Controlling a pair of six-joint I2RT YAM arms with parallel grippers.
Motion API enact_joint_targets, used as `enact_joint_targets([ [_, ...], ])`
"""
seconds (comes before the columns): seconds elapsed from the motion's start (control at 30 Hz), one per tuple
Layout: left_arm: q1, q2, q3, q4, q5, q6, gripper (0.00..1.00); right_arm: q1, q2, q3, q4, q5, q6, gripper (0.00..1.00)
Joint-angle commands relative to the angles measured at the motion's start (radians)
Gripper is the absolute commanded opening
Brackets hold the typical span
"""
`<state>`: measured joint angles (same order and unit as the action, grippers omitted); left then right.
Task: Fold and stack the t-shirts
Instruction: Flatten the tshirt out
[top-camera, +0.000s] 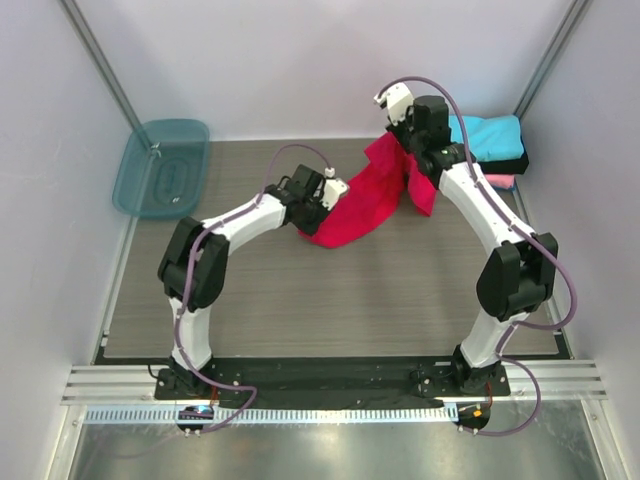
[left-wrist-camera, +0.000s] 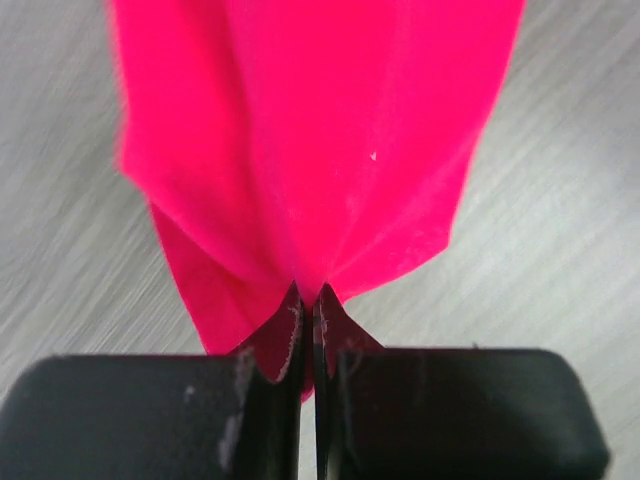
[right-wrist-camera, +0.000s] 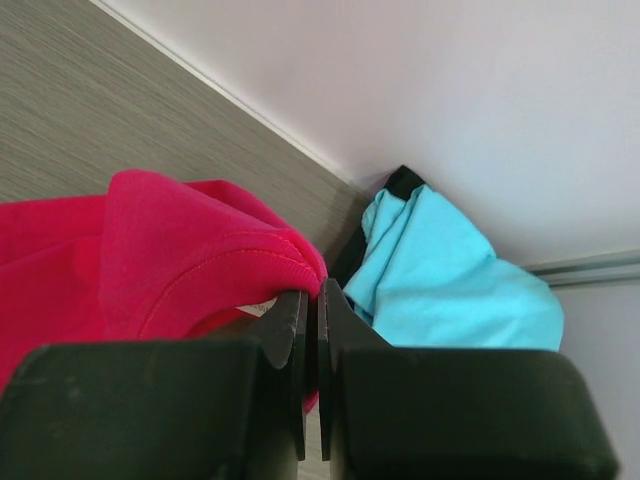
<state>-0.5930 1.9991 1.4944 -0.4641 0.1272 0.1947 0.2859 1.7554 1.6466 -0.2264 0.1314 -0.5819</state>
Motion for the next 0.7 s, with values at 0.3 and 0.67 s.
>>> enact_joint_targets([
  [0.3,0.05,-0.781,-0.227,-0.235,-0.038,0.135,0.0,-0.005,-0.624,-0.309,-0.24,-0.206,0.26,0.01],
  [0.67,0.058,-0.996,-0.352,-0.295,-0.092,0.192,0.03,-0.005,-0.709,-0.393,-0.38,-0.243,0.337,0.01],
])
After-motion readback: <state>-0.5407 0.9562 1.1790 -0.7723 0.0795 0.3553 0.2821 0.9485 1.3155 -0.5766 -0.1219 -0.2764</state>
